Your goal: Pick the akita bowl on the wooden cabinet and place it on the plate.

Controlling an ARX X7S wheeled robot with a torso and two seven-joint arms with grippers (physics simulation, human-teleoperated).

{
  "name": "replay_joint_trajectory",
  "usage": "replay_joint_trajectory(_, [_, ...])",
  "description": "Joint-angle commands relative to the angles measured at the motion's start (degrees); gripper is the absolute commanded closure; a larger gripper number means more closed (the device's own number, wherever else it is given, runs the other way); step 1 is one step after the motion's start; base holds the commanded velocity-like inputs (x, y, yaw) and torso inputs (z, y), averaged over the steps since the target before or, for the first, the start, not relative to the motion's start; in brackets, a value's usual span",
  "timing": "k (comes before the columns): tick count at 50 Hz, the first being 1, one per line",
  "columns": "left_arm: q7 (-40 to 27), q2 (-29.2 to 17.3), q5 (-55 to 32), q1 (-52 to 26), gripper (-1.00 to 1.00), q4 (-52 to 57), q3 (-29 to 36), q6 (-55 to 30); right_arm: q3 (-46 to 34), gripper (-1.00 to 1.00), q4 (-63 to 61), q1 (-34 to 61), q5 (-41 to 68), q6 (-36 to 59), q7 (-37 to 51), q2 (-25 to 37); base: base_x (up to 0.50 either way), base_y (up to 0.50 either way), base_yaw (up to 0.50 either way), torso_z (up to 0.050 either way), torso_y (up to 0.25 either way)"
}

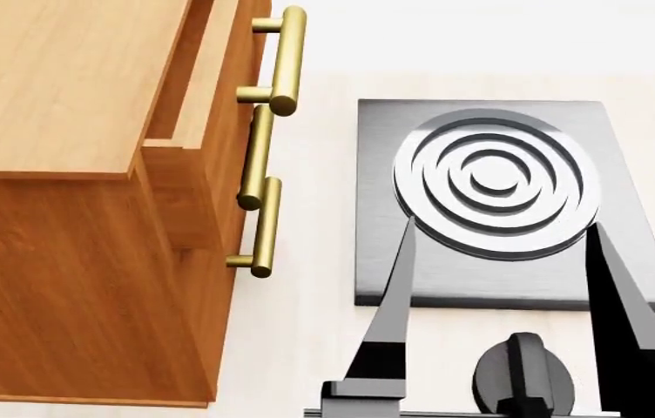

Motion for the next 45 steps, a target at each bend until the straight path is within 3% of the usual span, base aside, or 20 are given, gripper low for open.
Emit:
replay_joint_trajectory(1, [-0.1,-1.6,0.5,1.7,1.0,4.6,0.3,0.9,-0.7,-1.0,-0.3,0.5,0.2,-0.3,0.8,0.7,0.0,0.0,0.0,0.0,0.0])
replay_joint_trajectory(45, [2.2,-5.5,-0.3,7.8,1.0,12.4,3.3,4.4,-3.7,-1.0,-0.2,2.5,1.2,-2.9,4.1,3.8,0.0,0.0,0.0,0.0,0.0])
